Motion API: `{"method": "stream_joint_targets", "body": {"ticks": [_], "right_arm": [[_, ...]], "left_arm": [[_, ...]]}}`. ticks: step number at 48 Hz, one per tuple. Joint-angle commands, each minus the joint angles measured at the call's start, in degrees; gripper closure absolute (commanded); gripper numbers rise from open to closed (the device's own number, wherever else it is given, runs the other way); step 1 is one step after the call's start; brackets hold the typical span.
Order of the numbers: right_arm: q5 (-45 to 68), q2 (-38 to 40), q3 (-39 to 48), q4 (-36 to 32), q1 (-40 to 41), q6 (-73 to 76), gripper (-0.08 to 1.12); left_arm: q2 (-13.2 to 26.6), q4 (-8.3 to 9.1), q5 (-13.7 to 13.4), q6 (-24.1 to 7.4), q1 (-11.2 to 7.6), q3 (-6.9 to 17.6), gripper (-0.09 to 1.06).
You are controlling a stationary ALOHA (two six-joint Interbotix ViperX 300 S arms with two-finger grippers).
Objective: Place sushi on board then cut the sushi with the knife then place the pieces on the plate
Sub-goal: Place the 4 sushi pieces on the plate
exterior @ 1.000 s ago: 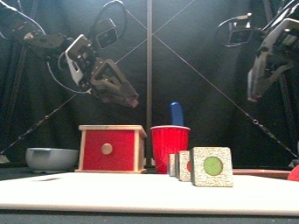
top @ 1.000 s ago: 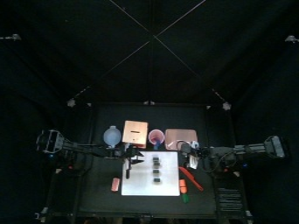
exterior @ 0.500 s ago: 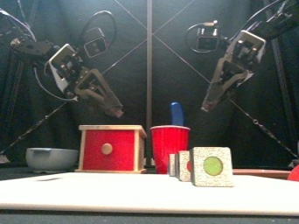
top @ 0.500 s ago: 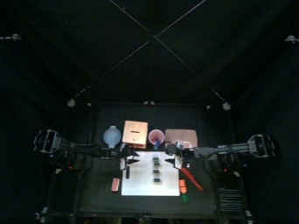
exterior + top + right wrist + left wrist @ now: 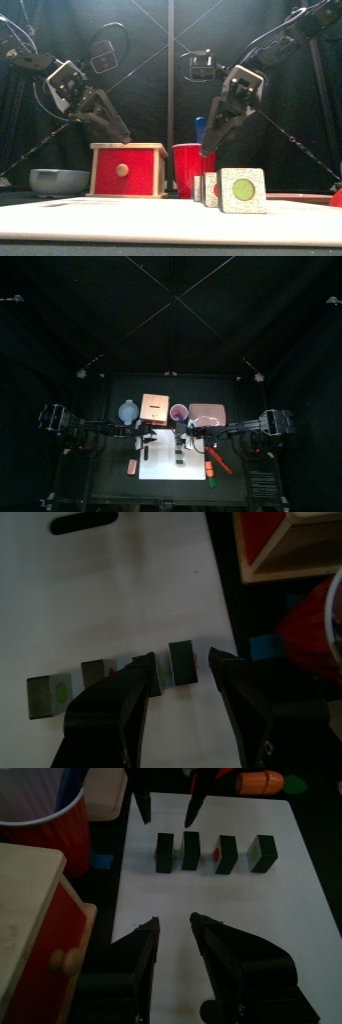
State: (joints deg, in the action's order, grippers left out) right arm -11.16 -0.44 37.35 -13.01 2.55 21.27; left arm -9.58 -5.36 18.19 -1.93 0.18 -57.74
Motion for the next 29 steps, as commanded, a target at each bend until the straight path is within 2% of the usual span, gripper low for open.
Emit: {"method": "stream_joint_targets", "body": {"ticks": [1, 29], "right_arm": [[-0.5, -0.2, -2.2, -0.1, 0.4, -0.2, 0.22], [-3.0, -4.1, -3.4, -0.1, 0.4, -0.6, 0.23]], "left_arm": [[-0.2, -0.09, 0.3, 0.0, 0.18, 0.3, 0.24], [-0.2, -0.09, 0.3, 0.0, 0.18, -0.3, 0.24]]}}
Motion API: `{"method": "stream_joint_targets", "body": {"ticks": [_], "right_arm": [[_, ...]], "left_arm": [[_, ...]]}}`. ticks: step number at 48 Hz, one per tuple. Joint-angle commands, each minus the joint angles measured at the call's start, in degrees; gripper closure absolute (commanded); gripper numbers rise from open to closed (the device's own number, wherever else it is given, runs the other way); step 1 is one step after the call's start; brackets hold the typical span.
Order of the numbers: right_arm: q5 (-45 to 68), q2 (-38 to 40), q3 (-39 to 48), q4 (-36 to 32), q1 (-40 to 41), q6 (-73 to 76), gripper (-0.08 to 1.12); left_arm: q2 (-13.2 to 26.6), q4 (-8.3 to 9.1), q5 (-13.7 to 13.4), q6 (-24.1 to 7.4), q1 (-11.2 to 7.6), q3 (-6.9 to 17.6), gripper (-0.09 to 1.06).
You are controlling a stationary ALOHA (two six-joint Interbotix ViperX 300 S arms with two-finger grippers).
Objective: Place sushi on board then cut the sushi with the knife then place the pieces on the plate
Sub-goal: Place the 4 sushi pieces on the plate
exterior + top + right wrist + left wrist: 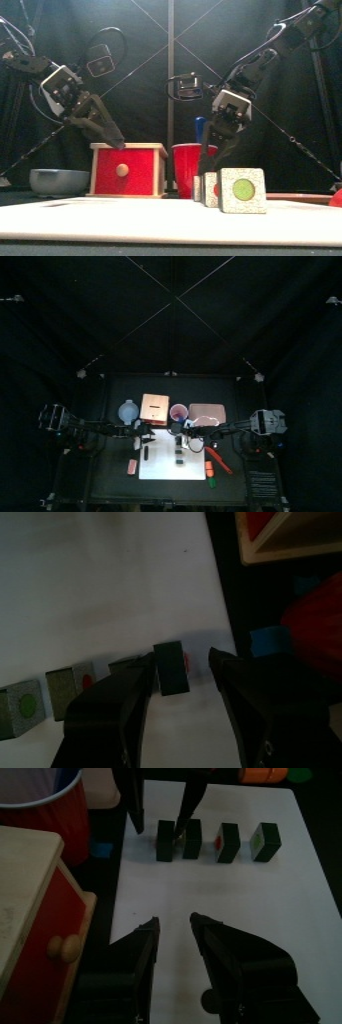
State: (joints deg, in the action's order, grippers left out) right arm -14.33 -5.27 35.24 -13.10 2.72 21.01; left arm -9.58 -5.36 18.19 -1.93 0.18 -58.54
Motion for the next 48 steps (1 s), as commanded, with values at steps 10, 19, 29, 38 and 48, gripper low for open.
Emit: {"method": "stream_joint_targets", "body": {"ticks": [10, 19, 29, 38, 48], "right_arm": [[0.2, -0.3, -1.8, 0.0, 0.0, -0.5, 0.34], [-0.7, 1.5, -1.3, 0.1, -0.2, -0.3, 0.48], [-7.1, 10.8, 1.1, 0.3, 0.3, 0.2, 0.47], [-12.0, 19.6, 5.9, 0.7, 2.8, 0.3, 0.47], [-11.3, 24.4, 10.2, 0.2, 12.0, 0.3, 0.47]], "left_arm": [[-0.2, -0.09, 0.3, 0.1, 0.18, 0.5, 0.24], [-0.2, -0.62, 0.3, 0.1, 0.18, 0.5, 0.24], [-0.2, -0.97, 0.3, 0.1, 0.18, 0.7, 0.24], [-0.2, -0.97, 0.3, 0.1, 0.53, 0.8, 0.24], [-0.3, -0.97, 0.3, 0.0, 1.49, 1.0, 0.24]]}}
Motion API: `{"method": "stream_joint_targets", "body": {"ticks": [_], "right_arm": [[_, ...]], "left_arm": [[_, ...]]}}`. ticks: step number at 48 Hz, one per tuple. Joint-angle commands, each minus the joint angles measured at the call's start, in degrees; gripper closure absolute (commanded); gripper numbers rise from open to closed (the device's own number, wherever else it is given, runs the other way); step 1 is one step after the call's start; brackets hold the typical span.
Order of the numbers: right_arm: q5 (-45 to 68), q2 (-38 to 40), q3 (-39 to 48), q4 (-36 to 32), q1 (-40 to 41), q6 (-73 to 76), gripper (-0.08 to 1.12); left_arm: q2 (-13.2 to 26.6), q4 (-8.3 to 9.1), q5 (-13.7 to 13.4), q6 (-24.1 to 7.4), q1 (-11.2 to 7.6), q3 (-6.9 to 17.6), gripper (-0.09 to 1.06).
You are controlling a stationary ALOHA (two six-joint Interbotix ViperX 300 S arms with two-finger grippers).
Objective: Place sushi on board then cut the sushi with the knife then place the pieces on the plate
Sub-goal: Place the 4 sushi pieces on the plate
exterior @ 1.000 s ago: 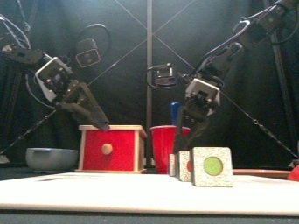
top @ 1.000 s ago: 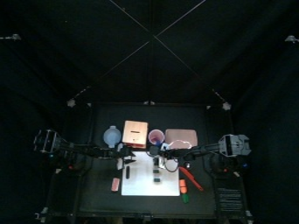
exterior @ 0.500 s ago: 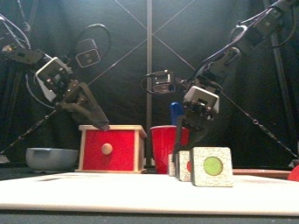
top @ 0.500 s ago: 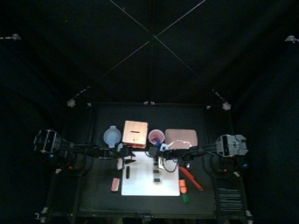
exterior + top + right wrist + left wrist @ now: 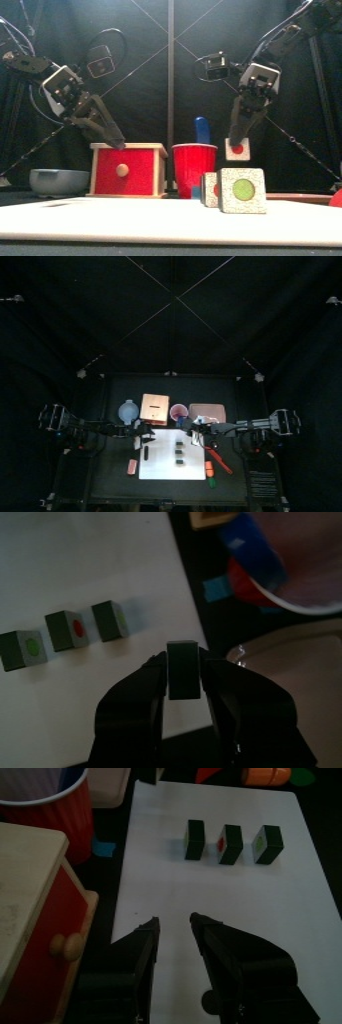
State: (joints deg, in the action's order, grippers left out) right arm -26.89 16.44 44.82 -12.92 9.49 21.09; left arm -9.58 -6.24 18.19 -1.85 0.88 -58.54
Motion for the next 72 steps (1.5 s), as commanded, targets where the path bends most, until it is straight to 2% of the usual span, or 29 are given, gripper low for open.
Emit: {"method": "stream_joint_targets", "body": {"ticks": [1, 10, 24, 30, 39, 49, 60, 72], "right_arm": [[2.1, 2.7, 0.9, 0.3, 6.3, 0.2, 0.47], [7.5, -1.1, 1.8, 0.9, 13.2, -0.4, 0.47], [8.4, -12.0, 1.1, -0.4, 15.4, -0.2, 0.46], [8.3, -13.7, 0.1, -0.2, 15.4, -0.3, 0.38], [6.6, -11.9, -1.1, -0.5, 15.4, -0.2, 0.24], [0.2, -5.3, -2.2, -0.9, 14.9, -0.3, 0.23], [-0.6, 0.6, -2.5, 0.8, 4.0, 0.2, 0.23], [4.7, -1.5, -3.4, 3.7, -7.4, 0.2, 0.23]], "left_arm": [[-0.3, -0.09, 0.3, -0.2, 0.97, 1.0, 0.24], [-0.3, -0.09, -0.3, -0.1, 1.58, 0.9, 0.24], [-0.3, -0.09, -2.2, -0.1, 2.20, 0.8, 0.24], [-0.2, -0.09, -2.3, 0.0, 2.20, 0.8, 0.24], [-0.3, -0.09, -2.3, -0.1, 2.20, 0.7, 0.24], [-0.3, -0.09, -2.5, -0.1, 2.37, 0.9, 0.24], [-0.4, -0.09, -2.5, 0.0, 2.46, 1.1, 0.24], [-0.6, -0.09, -2.5, 0.1, 2.46, 1.2, 0.24]]}}
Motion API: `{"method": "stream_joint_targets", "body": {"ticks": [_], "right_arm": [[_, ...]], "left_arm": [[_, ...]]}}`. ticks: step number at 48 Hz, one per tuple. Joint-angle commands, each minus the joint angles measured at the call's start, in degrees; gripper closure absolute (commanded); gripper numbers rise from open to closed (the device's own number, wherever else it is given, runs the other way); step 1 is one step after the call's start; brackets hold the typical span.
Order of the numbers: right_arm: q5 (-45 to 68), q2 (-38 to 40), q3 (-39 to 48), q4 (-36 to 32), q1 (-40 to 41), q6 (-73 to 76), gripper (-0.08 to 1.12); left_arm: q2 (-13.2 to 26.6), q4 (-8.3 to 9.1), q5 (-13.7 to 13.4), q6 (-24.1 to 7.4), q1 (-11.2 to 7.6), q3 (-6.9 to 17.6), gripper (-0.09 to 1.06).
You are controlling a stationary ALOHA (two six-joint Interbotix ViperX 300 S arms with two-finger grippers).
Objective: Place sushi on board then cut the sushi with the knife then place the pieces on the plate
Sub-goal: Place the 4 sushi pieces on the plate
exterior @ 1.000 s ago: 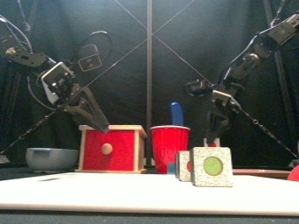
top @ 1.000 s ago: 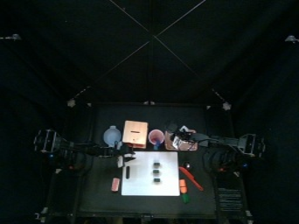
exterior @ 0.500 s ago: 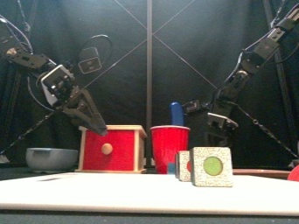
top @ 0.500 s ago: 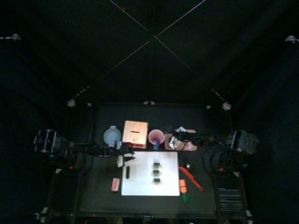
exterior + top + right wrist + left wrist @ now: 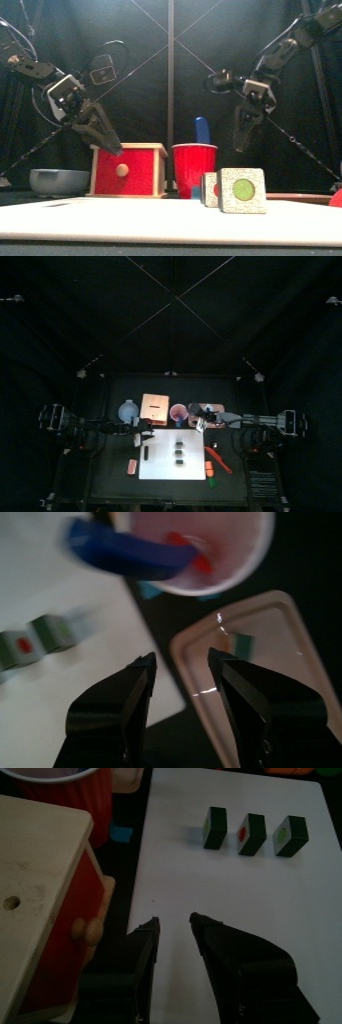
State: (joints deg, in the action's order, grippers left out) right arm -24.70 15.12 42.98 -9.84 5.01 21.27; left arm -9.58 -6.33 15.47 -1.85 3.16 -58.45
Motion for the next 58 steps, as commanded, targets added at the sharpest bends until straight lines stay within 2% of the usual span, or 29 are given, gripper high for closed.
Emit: {"method": "stream_joint_targets", "body": {"ticks": [1, 10, 22, 43, 49, 58], "right_arm": [[3.0, -0.5, -1.7, 0.4, -3.4, 0.0, 0.23], [8.5, -4.6, -1.7, 0.4, -6.8, 0.0, 0.23], [11.7, -11.0, -3.4, -0.6, -7.6, -0.4, 0.23], [12.0, -18.0, -6.9, -1.1, -7.5, -0.6, 0.23], [11.9, -19.8, -7.6, -2.5, -7.5, -0.3, 0.27], [11.4, -19.9, -7.5, -2.8, -7.5, 0.0, 0.43]], "left_arm": [[-0.6, -0.09, 0.2, 0.1, 0.09, 1.2, 0.24], [-0.6, -0.70, 0.2, 0.1, 0.09, 1.3, 0.24], [-0.6, -0.62, 0.2, 0.0, 0.00, 1.2, 0.24], [-0.6, -0.70, 0.2, 0.0, -0.18, 1.1, 0.24], [-0.6, -0.62, 0.2, 0.0, -0.18, 1.0, 0.24], [-0.6, -0.62, 0.2, 0.0, -0.26, 1.0, 0.24]]}}
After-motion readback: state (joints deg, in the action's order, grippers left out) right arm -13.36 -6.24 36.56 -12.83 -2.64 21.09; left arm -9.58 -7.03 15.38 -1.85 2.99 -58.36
